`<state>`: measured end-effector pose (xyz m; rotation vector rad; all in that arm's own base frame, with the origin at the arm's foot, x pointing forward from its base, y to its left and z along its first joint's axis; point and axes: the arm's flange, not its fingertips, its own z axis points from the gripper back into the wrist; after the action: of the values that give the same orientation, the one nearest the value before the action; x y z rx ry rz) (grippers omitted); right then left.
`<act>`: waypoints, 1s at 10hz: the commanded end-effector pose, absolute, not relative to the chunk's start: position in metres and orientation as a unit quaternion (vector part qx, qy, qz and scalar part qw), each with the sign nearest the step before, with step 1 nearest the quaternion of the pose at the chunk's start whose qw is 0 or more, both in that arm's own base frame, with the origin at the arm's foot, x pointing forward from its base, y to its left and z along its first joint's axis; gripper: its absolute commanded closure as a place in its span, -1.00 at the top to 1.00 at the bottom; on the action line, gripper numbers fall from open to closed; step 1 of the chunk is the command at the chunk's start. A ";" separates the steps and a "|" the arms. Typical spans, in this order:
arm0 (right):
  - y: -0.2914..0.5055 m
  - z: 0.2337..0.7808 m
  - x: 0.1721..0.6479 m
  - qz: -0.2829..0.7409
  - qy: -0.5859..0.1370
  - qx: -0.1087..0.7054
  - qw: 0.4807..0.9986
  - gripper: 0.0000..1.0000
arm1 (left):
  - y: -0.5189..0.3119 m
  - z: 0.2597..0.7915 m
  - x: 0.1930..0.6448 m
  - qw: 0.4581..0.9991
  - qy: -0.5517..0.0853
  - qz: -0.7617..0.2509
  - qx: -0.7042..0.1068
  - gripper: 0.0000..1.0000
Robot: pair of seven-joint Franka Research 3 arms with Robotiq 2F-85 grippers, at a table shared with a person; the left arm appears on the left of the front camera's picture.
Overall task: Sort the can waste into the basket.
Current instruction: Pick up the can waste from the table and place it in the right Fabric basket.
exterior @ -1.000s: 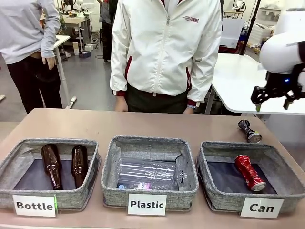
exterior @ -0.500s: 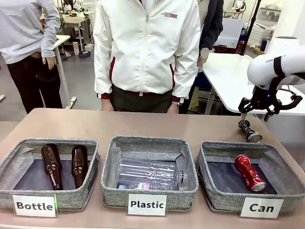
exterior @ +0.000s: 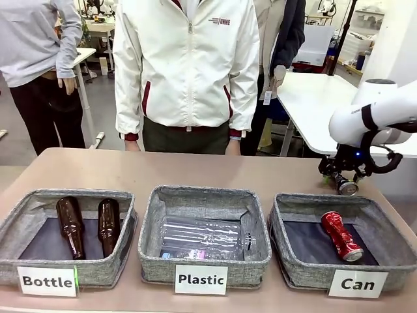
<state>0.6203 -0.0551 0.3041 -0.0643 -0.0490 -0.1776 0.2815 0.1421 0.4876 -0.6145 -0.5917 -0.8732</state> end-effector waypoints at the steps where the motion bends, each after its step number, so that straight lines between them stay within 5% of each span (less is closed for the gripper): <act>1: -0.048 0.300 0.619 -0.079 -0.035 -0.038 0.996 1.00 | 0.141 0.489 0.281 0.823 -0.274 -0.406 -0.289 1.00; 3: -0.044 0.303 0.619 -0.081 -0.038 -0.054 0.994 1.00 | 0.141 0.489 0.281 0.823 -0.274 -0.406 -0.289 1.00; 4: -0.044 0.304 0.620 -0.075 -0.035 -0.060 0.995 0.03 | 0.141 0.489 0.281 0.823 -0.274 -0.406 -0.289 1.00; 5: -0.043 0.305 0.621 -0.074 -0.033 -0.062 0.995 -0.12 | 0.141 0.489 0.281 0.823 -0.274 -0.406 -0.289 1.00; 6: -0.043 0.306 0.622 -0.079 -0.029 -0.068 0.994 -1.00 | 0.141 0.489 0.281 0.823 -0.274 -0.406 -0.289 1.00; 8: -0.044 0.306 0.621 -0.086 -0.031 -0.061 0.994 -1.00 | 0.141 0.489 0.281 0.823 -0.274 -0.406 -0.289 1.00; 9: -0.045 0.305 0.620 -0.088 -0.030 -0.059 0.994 -0.65 | 0.141 0.489 0.281 0.823 -0.274 -0.406 -0.289 1.00; 10: -0.046 0.304 0.619 -0.086 -0.029 -0.060 0.994 -0.83 | 0.141 0.489 0.281 0.823 -0.274 -0.406 -0.289 1.00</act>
<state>0.6207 -0.0473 0.3039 -0.0993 -0.0565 -0.1504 0.2815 0.1421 0.4876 -0.6145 -0.5917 -0.8732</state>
